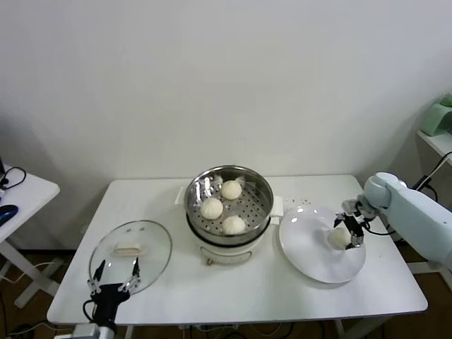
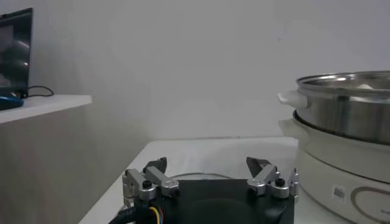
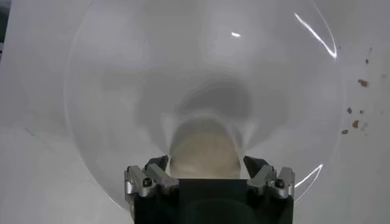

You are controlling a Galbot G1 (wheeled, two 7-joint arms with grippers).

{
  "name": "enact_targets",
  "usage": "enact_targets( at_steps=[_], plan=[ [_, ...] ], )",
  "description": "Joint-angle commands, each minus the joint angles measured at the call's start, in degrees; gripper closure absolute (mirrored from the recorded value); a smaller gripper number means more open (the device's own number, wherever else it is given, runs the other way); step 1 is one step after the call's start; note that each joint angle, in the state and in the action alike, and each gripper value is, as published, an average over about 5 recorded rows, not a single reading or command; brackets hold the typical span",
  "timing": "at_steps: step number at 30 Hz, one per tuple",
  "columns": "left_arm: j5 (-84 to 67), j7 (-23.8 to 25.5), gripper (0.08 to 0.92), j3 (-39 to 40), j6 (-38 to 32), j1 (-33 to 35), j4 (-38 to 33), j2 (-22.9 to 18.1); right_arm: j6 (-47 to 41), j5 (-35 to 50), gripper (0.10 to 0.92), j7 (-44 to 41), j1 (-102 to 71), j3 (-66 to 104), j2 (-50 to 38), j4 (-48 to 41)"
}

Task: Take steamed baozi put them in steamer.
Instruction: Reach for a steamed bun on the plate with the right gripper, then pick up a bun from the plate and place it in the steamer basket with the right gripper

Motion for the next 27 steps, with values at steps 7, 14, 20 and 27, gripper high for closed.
enact_targets(
  at_steps=[7, 14, 20, 27],
  plan=[
    [0.03, -0.15, 0.177, 0.28, 0.12, -0.46, 0.36, 0.1, -0.04, -0.83, 0.207, -0.5, -0.57, 0.74, 1.12, -1.63],
    [0.01, -0.22, 0.177, 0.2, 0.11, -0.38, 0.38, 0.11, -0.02, -0.77, 0.304, -0.38, -0.42, 1.2, 1.08, -2.13],
    [0.05, -0.23, 0.177, 0.21, 0.12, -0.38, 0.39, 0.11, -0.39, 1.62, 0.335, -0.23, 1.34, -0.34, 0.77, -1.68],
    [0.19, -0.23, 0.177, 0.67, 0.12, -0.51, 0.21, 0.35, -4.34, 15.87, 0.338, -0.18, 12.1, -10.8, 0.3, 0.29]
  ],
)
